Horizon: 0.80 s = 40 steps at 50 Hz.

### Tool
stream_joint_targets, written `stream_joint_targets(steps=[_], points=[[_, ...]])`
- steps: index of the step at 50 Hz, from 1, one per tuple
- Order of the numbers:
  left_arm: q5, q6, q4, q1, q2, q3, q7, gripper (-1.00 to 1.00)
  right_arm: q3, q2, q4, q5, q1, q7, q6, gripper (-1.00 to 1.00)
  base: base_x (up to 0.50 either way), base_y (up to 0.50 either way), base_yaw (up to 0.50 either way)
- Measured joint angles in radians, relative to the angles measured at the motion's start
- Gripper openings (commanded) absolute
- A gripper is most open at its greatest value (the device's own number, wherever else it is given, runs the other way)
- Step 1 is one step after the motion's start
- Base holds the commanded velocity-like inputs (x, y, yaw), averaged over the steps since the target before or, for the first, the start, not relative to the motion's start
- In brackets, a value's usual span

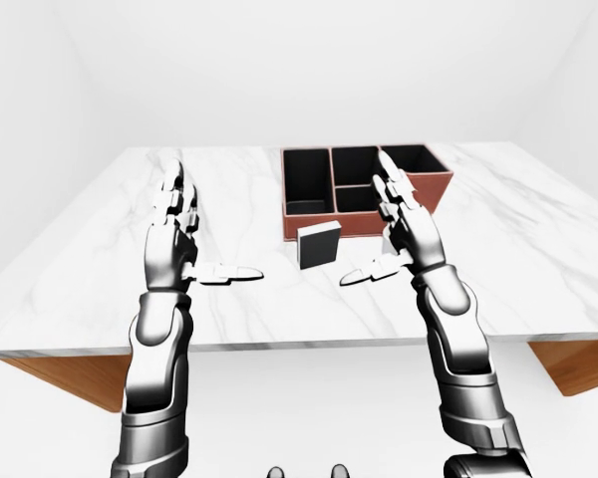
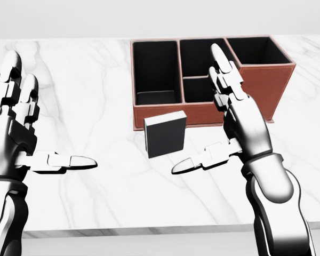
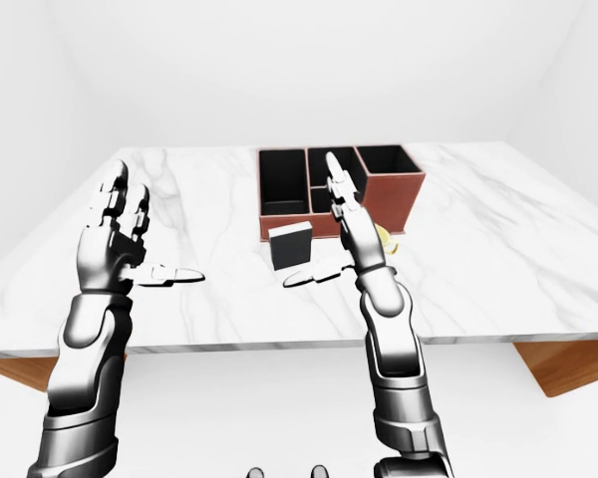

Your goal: Pick up the book and place it in the caddy.

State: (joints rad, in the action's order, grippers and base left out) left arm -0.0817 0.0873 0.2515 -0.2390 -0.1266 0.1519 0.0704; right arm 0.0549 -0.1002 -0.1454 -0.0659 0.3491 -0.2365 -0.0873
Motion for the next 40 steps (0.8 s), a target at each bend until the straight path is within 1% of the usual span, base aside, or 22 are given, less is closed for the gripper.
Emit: stream_joint_targets(steps=[40], points=[[0.005, 0.000, -0.011, 0.013, 0.008, -0.005, 0.004, 1.00, -0.021, 0.014, 0.010, -0.068, -0.027, -0.031, 0.000, 1.00, 0.29, 0.00, 0.00]])
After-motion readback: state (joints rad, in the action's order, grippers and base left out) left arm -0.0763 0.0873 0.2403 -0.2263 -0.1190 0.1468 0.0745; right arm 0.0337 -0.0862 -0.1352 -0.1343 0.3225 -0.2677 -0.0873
